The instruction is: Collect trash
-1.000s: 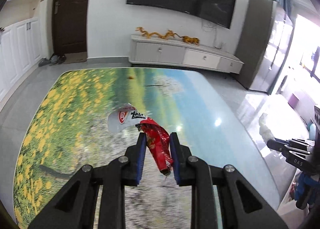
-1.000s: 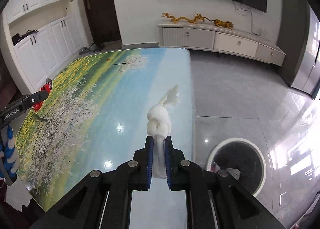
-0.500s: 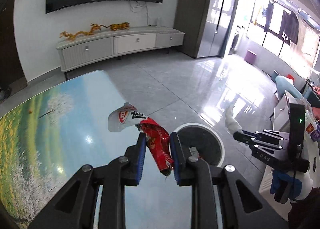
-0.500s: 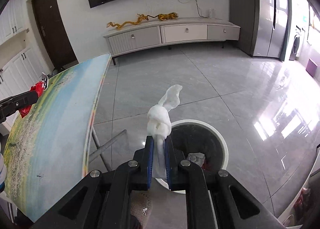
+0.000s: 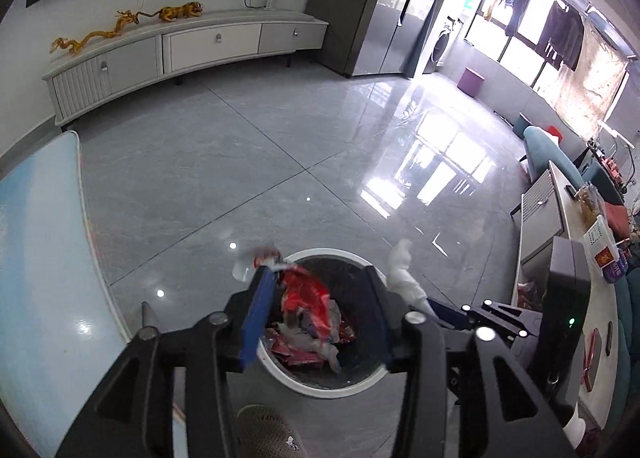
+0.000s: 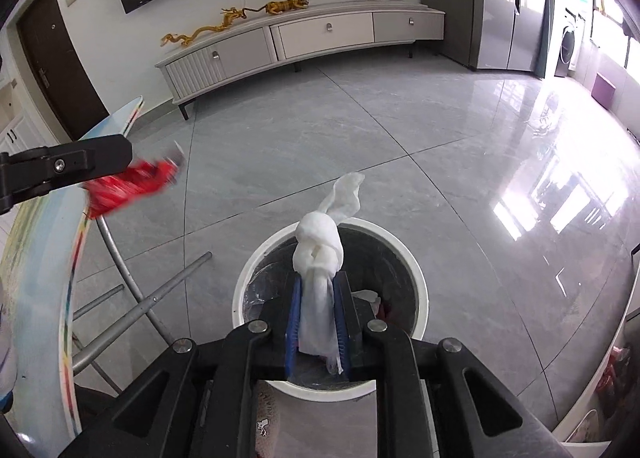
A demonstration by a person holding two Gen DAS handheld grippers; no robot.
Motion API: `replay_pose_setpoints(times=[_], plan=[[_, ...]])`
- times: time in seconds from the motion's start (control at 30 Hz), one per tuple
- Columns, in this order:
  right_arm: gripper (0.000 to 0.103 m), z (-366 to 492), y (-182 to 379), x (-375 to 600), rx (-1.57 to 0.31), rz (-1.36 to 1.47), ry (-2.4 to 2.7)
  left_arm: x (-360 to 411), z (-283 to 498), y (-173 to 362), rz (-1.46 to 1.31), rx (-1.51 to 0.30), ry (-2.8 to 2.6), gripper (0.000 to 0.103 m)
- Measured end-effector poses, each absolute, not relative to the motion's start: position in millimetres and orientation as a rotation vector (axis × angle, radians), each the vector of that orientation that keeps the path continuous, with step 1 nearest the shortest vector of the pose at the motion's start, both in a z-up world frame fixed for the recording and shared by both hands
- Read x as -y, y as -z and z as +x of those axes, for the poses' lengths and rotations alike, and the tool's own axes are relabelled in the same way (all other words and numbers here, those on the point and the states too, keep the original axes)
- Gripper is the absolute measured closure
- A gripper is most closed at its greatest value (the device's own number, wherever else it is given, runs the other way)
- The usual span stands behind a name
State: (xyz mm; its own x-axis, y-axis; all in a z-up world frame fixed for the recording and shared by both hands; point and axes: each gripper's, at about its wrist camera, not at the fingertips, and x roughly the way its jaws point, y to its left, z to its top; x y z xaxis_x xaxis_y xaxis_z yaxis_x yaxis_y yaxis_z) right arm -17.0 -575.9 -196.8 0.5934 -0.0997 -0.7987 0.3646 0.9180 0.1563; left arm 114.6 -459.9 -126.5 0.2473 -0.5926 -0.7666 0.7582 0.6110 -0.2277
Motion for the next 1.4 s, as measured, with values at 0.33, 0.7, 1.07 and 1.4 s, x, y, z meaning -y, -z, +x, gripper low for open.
replay_pose_setpoints(times=[0.33,0.7,1.07,1.4], plan=[[0.057,-18.9,200.5,584.0,-0.914,0.338,0.321,440.5,116.3,124.4,0.178,-0.957,0.912,0.046],[0.039,4.0,126.7,498.3,-0.774,0.192,0.224,297.5,120.0,82.4,0.168,-0.767,0.594,0.042],[0.015,33.4,50.2,350.2,-0.602,0.006,-0.009,110.6,117.8,23.2,0.065,-0.571,0.239,0.030],[0.000,33.0,24.0,275.3,-0.521,-0.054,-0.044,21.2,80.3,-1.5,0.034,-0.448,0.055,0.010]])
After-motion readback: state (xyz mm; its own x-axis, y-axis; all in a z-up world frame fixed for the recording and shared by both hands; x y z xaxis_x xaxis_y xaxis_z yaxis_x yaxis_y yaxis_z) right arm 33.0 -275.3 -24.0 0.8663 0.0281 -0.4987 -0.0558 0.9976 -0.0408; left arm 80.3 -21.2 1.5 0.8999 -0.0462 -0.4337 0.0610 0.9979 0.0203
